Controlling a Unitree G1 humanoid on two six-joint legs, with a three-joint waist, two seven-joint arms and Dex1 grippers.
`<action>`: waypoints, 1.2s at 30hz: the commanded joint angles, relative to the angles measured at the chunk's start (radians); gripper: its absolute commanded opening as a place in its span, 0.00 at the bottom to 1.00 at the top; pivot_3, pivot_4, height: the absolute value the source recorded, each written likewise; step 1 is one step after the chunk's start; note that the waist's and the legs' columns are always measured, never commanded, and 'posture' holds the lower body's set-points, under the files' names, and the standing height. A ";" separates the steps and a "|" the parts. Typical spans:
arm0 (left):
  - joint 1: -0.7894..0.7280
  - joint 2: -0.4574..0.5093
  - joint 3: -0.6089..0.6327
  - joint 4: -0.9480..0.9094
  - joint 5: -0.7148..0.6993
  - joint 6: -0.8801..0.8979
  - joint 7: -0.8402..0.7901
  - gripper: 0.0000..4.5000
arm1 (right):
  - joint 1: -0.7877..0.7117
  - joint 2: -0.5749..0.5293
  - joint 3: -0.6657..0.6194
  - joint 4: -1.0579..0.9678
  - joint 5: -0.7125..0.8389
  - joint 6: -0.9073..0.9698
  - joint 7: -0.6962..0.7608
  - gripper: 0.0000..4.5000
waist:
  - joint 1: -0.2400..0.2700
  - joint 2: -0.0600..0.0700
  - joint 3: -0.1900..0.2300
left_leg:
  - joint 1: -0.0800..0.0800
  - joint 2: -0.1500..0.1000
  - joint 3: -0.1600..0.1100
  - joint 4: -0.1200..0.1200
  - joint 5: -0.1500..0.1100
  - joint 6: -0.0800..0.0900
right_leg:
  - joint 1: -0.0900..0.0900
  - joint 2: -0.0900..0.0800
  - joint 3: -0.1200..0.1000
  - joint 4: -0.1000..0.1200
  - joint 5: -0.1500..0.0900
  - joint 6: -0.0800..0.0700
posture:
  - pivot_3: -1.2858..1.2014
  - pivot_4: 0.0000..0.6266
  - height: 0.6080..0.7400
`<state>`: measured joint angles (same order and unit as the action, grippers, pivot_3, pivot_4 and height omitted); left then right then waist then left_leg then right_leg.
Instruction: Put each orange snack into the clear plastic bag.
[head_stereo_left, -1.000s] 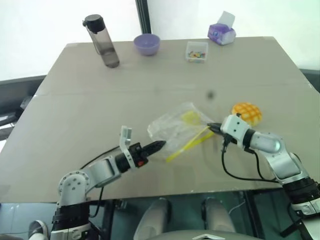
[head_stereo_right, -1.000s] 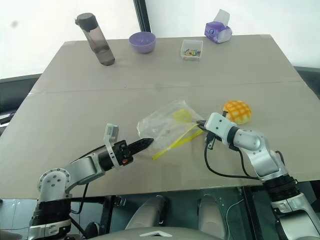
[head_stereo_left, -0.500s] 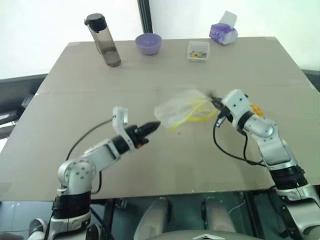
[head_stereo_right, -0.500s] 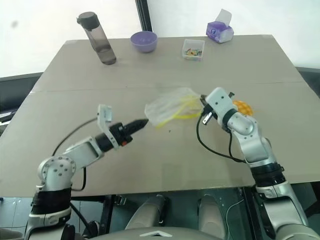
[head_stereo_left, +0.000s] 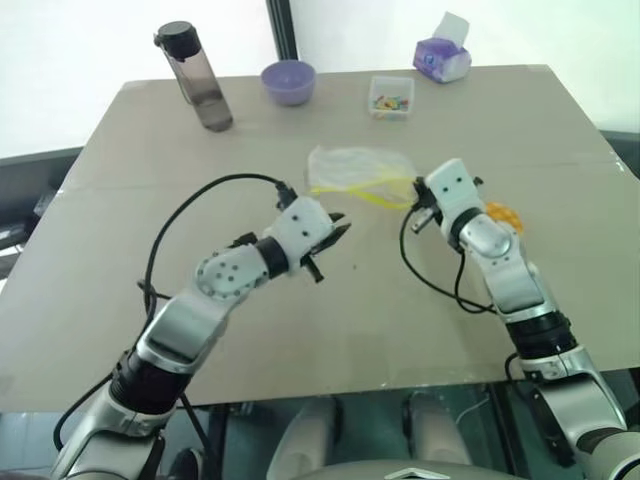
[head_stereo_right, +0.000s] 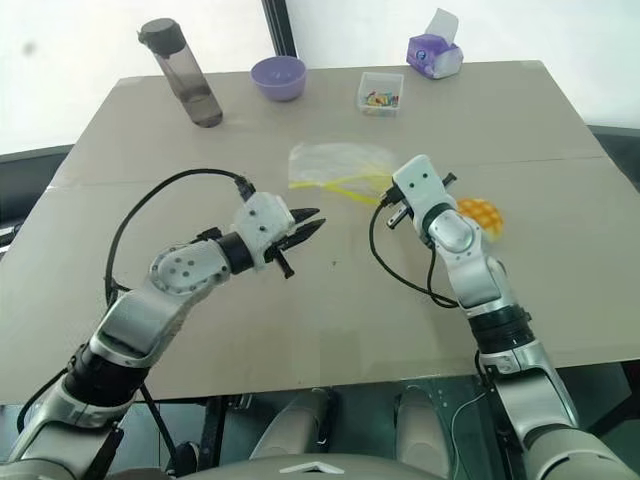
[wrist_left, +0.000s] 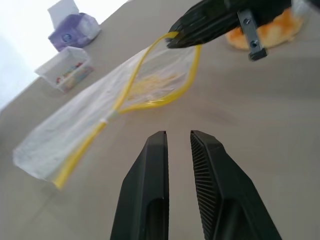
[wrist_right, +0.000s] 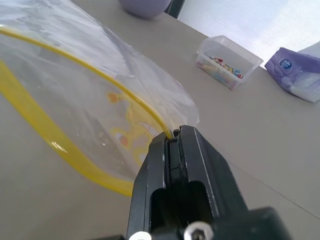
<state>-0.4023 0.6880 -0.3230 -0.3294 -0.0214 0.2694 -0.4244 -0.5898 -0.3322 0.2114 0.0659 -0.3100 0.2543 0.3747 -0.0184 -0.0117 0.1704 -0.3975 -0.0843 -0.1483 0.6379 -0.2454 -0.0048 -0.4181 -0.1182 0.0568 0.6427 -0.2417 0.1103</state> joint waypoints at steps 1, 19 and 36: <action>-0.013 0.019 -0.020 0.049 0.206 -0.147 0.051 0.18 | -0.027 0.003 0.002 -0.023 0.000 -0.029 -0.004 0.00 | -0.001 0.000 0.000 | 0.000 0.000 0.000 0.000 0.000 0.000 | 0.000 0.000 0.000 0.000 0.000 0.000 | 0.52 0.24 0.99; -0.034 -0.045 0.017 0.222 0.460 -0.286 0.073 0.18 | -0.028 0.006 0.009 -0.038 0.008 -0.042 0.014 0.00 | -0.014 0.000 0.000 | 0.000 0.000 0.000 0.002 0.000 0.000 | -0.001 0.000 0.000 0.004 0.000 0.000 | 0.52 0.24 0.99; -0.014 -0.076 0.014 0.271 0.476 -0.340 0.013 0.18 | -0.035 0.018 0.007 -0.034 0.010 -0.043 0.010 0.00 | -0.023 0.000 0.000 | 0.000 0.000 0.000 0.006 0.000 0.000 | -0.001 0.000 0.000 0.010 0.000 0.000 | 0.52 0.24 0.99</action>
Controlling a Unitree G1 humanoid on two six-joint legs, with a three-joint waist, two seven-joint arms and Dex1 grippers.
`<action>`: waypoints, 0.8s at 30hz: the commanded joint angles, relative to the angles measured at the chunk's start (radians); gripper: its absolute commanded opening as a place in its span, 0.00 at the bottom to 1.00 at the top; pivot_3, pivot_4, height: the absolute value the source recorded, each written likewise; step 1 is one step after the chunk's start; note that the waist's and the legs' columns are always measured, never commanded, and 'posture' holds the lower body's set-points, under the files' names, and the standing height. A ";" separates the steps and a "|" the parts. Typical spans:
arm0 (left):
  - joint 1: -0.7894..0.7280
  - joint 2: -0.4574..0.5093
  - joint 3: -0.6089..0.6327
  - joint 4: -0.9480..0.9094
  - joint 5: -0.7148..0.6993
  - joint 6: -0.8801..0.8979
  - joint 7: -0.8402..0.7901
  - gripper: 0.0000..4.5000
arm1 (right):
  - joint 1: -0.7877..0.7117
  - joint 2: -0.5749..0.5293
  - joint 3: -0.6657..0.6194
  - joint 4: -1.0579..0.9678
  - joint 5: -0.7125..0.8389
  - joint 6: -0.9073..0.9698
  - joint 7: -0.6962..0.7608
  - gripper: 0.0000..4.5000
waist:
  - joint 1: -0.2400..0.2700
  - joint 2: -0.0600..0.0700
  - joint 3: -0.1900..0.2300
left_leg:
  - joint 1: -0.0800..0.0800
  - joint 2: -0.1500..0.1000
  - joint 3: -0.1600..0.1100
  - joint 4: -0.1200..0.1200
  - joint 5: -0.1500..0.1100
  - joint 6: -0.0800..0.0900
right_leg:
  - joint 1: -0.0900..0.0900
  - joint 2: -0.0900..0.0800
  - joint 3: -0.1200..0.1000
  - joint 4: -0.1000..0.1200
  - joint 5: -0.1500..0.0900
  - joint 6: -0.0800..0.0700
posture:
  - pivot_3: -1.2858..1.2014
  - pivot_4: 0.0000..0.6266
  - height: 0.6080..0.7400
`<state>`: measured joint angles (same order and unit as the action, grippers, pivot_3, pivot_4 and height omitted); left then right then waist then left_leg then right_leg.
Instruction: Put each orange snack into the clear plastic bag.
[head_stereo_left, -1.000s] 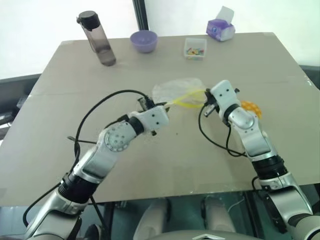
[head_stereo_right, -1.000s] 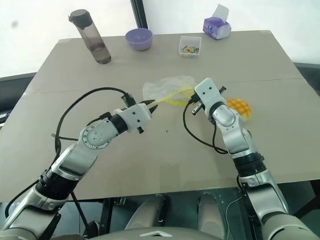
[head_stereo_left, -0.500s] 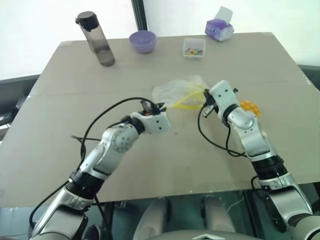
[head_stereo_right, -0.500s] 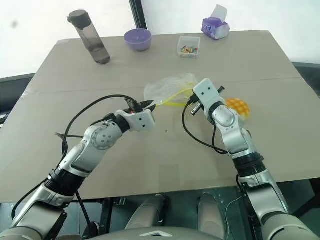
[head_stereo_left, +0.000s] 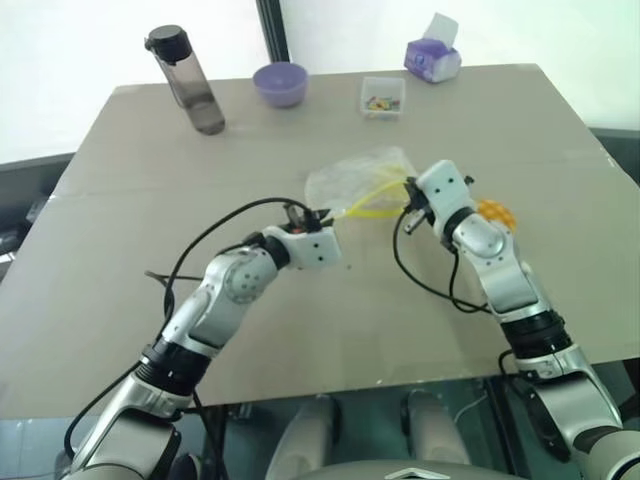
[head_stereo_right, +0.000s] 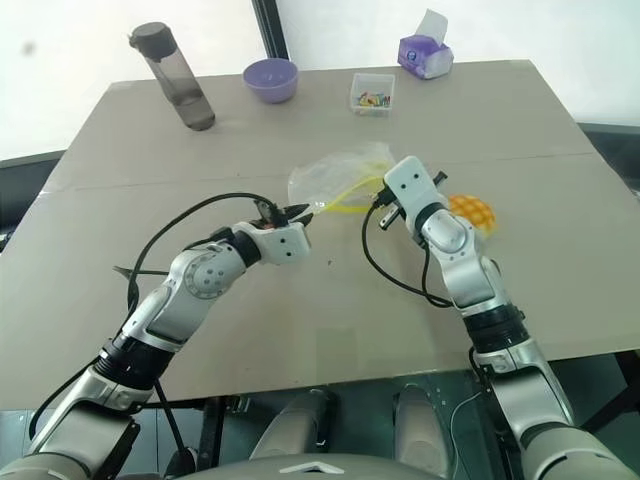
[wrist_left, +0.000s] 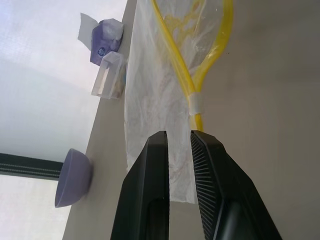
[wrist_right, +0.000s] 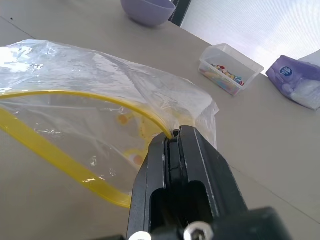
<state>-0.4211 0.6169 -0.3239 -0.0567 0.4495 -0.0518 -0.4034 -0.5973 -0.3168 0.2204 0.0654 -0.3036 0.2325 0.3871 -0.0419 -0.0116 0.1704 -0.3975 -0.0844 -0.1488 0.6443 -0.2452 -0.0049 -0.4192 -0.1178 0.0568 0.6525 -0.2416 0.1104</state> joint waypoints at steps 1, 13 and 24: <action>0.006 -0.006 0.015 0.000 0.006 -0.020 -0.010 0.18 | -0.028 0.003 -0.002 -0.033 0.004 -0.022 -0.002 0.00 | 0.000 0.000 0.000 | 0.000 0.000 0.000 0.001 0.000 0.000 | 0.000 0.000 0.000 0.001 0.000 0.000 | 0.52 0.24 0.99; 0.015 -0.026 0.039 0.015 0.024 -0.023 0.023 0.56 | -0.025 0.007 0.003 -0.032 0.002 -0.029 -0.003 0.00 | 0.000 0.000 0.000 | 0.000 0.000 0.000 0.004 0.000 0.000 | 0.000 0.000 0.000 0.004 0.000 0.000 | 0.52 0.24 0.99; 0.005 -0.041 0.048 0.028 0.026 -0.034 0.044 0.74 | -0.021 0.010 0.006 -0.038 0.001 -0.031 -0.002 0.00 | 0.000 0.000 0.000 | 0.000 0.000 0.000 0.004 0.000 0.000 | 0.000 0.000 0.000 0.004 0.000 0.000 | 0.52 0.24 0.99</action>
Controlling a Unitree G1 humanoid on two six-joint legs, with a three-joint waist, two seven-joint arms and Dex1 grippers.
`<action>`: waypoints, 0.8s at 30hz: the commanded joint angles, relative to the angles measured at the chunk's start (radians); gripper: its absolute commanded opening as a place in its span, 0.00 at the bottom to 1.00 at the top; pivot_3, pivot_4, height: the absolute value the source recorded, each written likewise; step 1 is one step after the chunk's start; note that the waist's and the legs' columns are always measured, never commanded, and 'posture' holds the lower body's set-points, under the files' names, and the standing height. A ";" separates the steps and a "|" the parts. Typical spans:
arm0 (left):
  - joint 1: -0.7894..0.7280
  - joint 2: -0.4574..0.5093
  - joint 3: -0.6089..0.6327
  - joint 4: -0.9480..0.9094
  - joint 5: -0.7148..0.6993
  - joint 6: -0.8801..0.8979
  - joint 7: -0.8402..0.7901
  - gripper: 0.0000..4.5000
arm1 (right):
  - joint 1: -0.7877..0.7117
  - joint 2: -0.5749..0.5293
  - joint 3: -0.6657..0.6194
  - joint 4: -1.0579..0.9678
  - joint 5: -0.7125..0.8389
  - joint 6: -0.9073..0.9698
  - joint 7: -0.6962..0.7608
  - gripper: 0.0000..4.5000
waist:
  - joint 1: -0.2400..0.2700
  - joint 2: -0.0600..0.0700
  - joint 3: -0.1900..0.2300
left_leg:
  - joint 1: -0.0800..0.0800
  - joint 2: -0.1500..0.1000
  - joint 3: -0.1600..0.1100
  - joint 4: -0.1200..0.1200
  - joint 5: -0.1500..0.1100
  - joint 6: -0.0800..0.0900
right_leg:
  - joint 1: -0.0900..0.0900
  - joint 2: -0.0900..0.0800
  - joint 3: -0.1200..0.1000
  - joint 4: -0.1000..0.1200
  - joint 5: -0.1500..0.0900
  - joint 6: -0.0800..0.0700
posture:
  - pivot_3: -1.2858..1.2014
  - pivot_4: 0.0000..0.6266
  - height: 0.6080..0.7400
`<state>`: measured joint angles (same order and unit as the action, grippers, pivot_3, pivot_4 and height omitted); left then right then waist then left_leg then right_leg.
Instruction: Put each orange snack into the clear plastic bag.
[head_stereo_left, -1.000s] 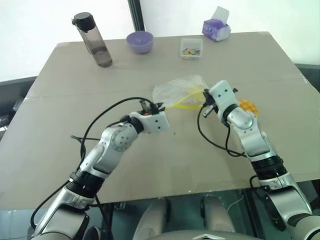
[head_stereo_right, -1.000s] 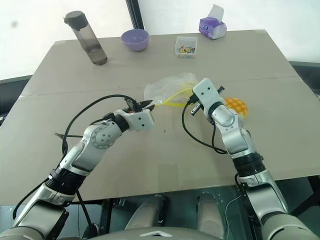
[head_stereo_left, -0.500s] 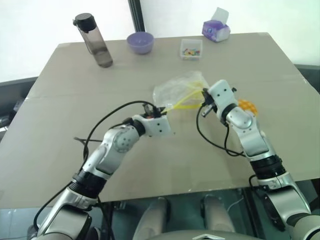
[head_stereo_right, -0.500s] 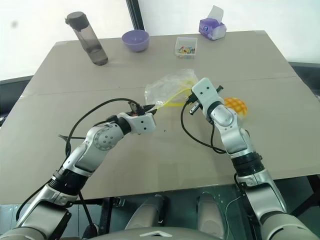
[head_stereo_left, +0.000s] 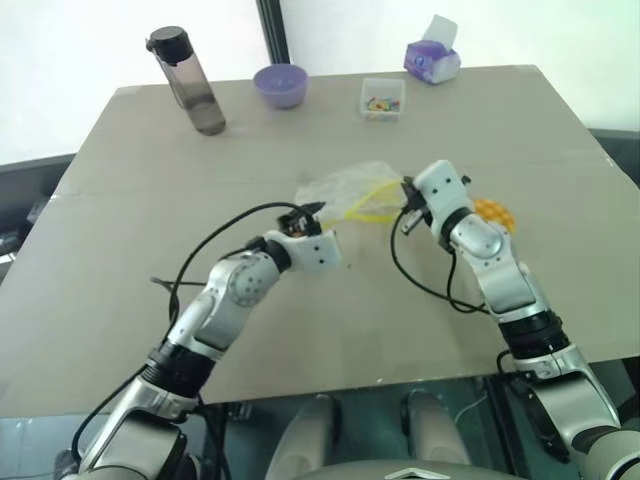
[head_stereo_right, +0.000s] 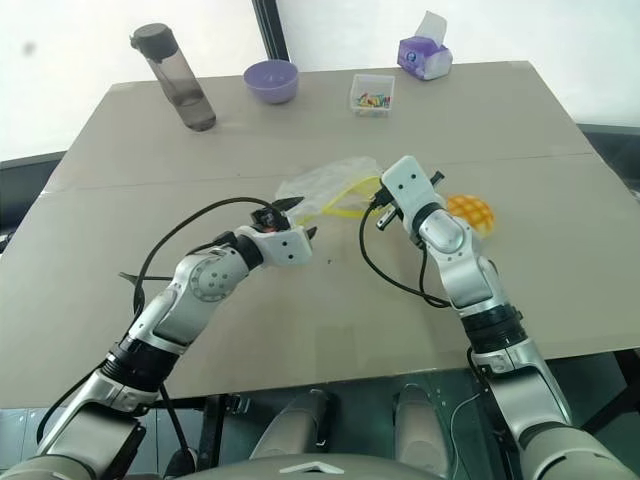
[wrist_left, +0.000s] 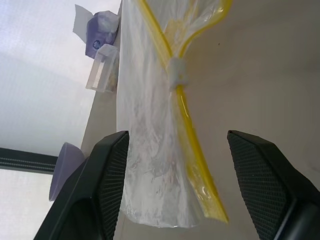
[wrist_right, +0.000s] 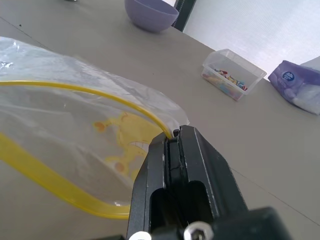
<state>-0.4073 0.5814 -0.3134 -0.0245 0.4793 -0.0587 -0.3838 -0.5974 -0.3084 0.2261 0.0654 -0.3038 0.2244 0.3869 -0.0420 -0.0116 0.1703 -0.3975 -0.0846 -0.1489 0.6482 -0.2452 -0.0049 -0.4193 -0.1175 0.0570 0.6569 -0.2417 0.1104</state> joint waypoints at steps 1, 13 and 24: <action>-0.012 -0.009 0.039 -0.005 -0.004 -0.031 0.029 0.63 | -0.020 0.001 0.001 -0.039 0.001 -0.022 -0.002 0.00 | 0.000 0.000 0.000 | 0.000 0.000 0.000 0.000 0.000 0.000 | 0.000 0.000 0.000 0.000 0.000 0.000 | 0.52 0.24 0.99; 0.007 -0.040 0.042 -0.043 0.004 -0.023 0.016 0.06 | -0.026 0.017 0.005 -0.028 -0.018 -0.014 -0.032 0.00 | 0.000 0.000 0.000 | 0.000 0.000 0.000 0.000 0.000 0.000 | 0.000 0.000 0.000 0.000 0.000 0.000 | 0.52 0.24 0.99; 0.026 -0.073 0.042 -0.088 0.011 0.013 -0.003 0.06 | -0.029 0.077 0.019 -0.034 -0.055 0.031 -0.074 0.00 | -0.001 0.000 0.000 | 0.000 0.000 0.000 0.001 0.000 0.000 | 0.000 0.000 0.000 0.001 0.000 0.000 | 0.52 0.24 0.99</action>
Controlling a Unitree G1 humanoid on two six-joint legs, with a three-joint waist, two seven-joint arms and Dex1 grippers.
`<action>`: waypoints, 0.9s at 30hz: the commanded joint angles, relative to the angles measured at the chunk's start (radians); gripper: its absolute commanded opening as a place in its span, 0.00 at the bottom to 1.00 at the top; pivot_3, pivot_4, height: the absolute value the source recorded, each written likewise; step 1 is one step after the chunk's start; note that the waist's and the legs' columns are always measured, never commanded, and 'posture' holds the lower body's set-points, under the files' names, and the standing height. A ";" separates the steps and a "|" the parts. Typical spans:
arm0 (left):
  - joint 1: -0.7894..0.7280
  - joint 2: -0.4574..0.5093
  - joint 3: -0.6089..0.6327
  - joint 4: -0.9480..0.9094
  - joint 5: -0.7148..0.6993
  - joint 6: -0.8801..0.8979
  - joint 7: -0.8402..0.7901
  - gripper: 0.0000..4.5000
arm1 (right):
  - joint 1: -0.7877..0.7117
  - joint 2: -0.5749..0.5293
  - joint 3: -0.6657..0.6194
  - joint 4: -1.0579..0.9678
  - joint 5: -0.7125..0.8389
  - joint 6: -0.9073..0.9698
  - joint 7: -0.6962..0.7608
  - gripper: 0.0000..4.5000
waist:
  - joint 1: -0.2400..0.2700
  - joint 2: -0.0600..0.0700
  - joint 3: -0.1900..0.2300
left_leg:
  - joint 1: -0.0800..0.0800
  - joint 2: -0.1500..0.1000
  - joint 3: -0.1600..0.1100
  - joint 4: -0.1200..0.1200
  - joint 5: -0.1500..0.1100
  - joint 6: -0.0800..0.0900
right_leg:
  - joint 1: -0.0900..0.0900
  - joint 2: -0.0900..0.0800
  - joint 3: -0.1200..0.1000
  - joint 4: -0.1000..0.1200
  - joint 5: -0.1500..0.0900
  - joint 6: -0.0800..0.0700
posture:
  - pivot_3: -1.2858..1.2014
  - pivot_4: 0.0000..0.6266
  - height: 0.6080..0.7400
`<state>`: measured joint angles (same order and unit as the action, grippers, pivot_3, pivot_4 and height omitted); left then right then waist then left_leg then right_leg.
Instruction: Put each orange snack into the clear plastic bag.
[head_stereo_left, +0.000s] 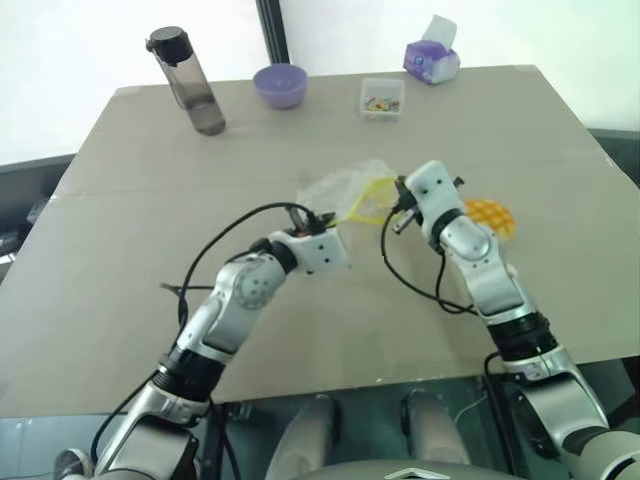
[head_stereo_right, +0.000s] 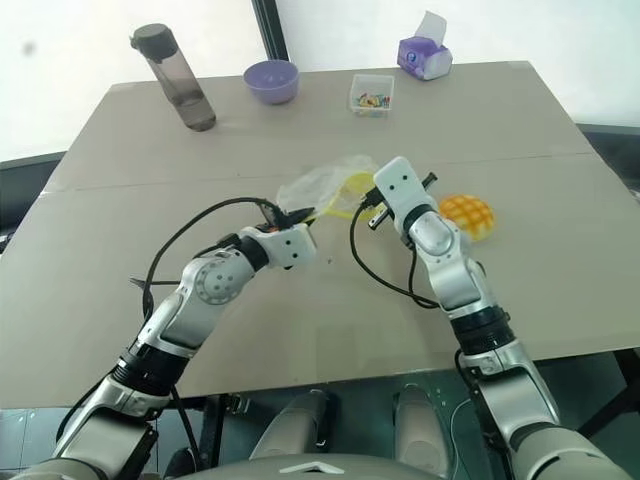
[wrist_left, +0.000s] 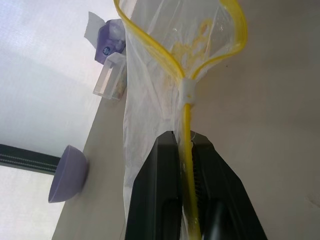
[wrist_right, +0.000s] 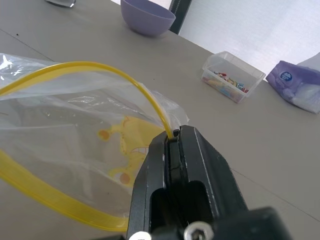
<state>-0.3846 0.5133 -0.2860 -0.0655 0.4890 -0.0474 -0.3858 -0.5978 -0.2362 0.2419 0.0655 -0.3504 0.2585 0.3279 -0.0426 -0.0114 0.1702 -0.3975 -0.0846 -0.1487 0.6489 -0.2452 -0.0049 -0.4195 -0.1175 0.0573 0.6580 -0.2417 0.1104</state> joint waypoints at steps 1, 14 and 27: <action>0.003 -0.006 0.016 -0.047 0.001 0.003 -0.002 0.06 | -0.027 0.005 0.004 -0.036 -0.009 -0.005 -0.014 0.00 | 0.000 0.000 0.000 | 0.000 0.000 0.000 0.000 0.000 0.000 | 0.000 0.000 0.000 0.000 0.000 0.000 | 0.52 0.24 0.99; -0.010 -0.029 0.071 -0.013 -0.052 0.043 0.003 0.05 | -0.022 -0.076 -0.051 -0.092 0.030 0.032 0.044 0.61 | 0.001 0.000 0.000 | 0.000 0.000 0.000 0.000 0.000 0.000 | 0.000 0.000 0.000 0.000 0.000 0.000 | 0.52 0.24 0.99; -0.027 -0.057 0.071 0.007 -0.084 0.054 -0.001 0.05 | 0.073 -0.157 -0.081 -0.176 0.176 -0.032 0.174 0.22 | -0.001 0.000 0.000 | 0.000 0.000 0.001 0.001 0.000 0.000 | 0.000 0.000 0.000 0.000 0.000 0.000 | 0.52 0.24 0.99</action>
<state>-0.3916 0.4599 -0.2296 -0.0553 0.4181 0.0141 -0.3898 -0.5115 -0.3888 0.1690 -0.0556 -0.1843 0.2677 0.4977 -0.0436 -0.0117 0.1700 -0.3973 -0.0847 -0.1481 0.6496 -0.2452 -0.0048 -0.4194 -0.1176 0.0580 0.6583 -0.2417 0.1104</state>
